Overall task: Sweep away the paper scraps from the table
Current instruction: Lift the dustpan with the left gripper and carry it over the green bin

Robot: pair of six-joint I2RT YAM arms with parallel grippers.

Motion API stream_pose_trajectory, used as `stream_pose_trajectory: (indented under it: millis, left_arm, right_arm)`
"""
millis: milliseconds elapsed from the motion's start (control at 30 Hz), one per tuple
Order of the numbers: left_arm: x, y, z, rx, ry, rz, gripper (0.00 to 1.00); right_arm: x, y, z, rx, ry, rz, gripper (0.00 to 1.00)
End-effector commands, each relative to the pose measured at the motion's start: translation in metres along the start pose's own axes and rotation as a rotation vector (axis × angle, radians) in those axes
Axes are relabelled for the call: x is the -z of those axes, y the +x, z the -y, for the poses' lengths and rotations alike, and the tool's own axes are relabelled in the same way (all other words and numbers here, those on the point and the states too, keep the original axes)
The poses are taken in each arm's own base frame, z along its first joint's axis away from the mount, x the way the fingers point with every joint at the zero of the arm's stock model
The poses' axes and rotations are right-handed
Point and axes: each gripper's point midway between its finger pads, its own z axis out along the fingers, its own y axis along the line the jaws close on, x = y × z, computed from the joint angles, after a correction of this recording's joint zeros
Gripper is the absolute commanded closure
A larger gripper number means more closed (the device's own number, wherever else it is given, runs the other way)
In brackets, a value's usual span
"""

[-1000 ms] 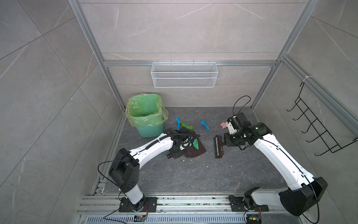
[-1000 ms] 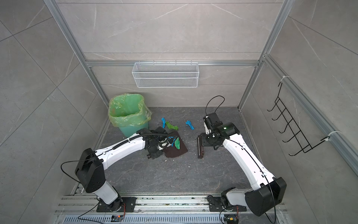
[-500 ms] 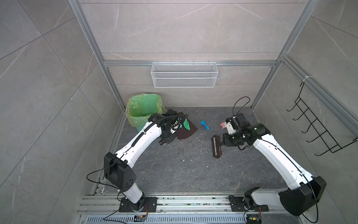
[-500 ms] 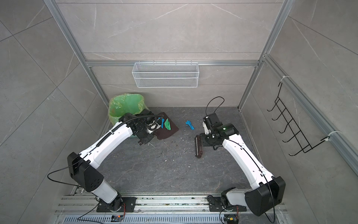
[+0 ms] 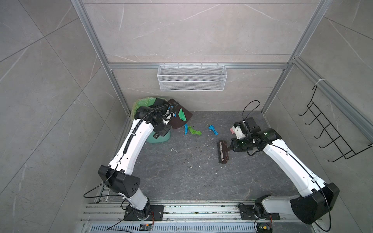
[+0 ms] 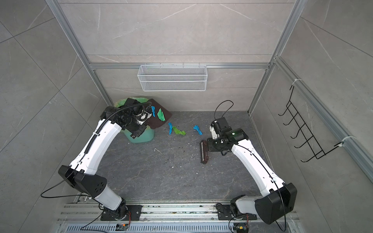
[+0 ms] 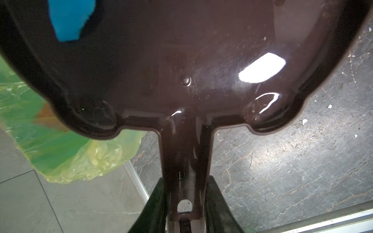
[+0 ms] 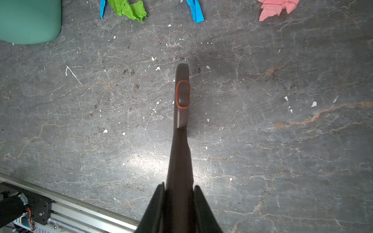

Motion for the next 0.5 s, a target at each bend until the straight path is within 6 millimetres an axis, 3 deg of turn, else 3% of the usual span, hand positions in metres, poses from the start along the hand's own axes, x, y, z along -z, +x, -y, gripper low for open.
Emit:
stream_pose_trajectory:
  millis: [0, 467]
  left_arm:
    - [0.017, 0.003, -0.016, 0.006, -0.04, 0.019, 1.0]
    - [0.022, 0.021, -0.08, 0.157, -0.092, 0.022, 1.0]
  right_arm:
    - [-0.005, -0.002, -0.002, 0.014, -0.019, 0.002, 1.0]
    - [-0.013, 0.003, -0.006, 0.014, -0.051, -0.019, 1.0]
